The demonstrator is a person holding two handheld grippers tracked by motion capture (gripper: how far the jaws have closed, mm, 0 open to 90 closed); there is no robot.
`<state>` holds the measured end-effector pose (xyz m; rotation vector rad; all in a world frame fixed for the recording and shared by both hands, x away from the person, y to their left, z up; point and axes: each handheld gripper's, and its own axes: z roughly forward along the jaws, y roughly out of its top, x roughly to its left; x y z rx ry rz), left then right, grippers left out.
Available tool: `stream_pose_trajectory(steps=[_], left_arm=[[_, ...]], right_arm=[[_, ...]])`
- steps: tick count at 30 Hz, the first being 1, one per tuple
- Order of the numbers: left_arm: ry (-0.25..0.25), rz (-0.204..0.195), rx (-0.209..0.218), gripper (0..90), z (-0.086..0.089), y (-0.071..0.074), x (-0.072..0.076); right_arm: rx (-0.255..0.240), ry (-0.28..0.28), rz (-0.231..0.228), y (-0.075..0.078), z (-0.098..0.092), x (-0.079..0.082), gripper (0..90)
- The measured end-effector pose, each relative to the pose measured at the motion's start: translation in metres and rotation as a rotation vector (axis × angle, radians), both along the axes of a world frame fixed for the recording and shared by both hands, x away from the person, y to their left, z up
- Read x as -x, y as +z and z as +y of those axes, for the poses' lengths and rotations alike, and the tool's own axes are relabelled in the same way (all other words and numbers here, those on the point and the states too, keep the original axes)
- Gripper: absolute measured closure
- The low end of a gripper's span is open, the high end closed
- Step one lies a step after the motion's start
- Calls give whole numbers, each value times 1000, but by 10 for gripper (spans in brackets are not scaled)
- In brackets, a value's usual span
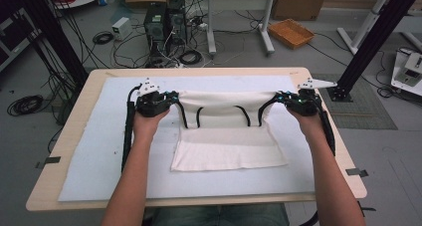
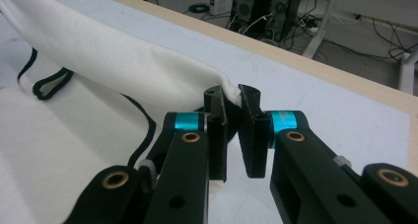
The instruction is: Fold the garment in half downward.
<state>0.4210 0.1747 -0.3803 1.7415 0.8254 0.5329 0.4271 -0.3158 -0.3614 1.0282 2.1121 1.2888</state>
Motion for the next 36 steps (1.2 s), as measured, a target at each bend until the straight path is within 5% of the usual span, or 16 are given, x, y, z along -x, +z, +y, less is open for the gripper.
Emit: stream_pose_trajectory(steps=[9,16,21,25,29,33,36], left_arm=[[-66,-58,32,808,1,-6,46],[-122,-34,-4,808,-2,-24,82],[-148,9,-3,806,-2,-43,105],[-155,47,-45,789,-6,-58,116],[-133,73,-63,684,-7,-68,123],[-99,68,-13,451,-1,-65,127],[-112,85,-4,416,0,-62,127]], right_arm=[[-40,51,-24,-10,-12,40,833],[-36,87,-42,-29,-18,80,831],[-19,109,-14,-46,-20,106,831],[5,119,11,-61,-21,119,822],[16,111,47,-74,-24,128,747],[-13,108,55,-77,-29,136,618],[-41,88,45,-74,-37,139,582]])
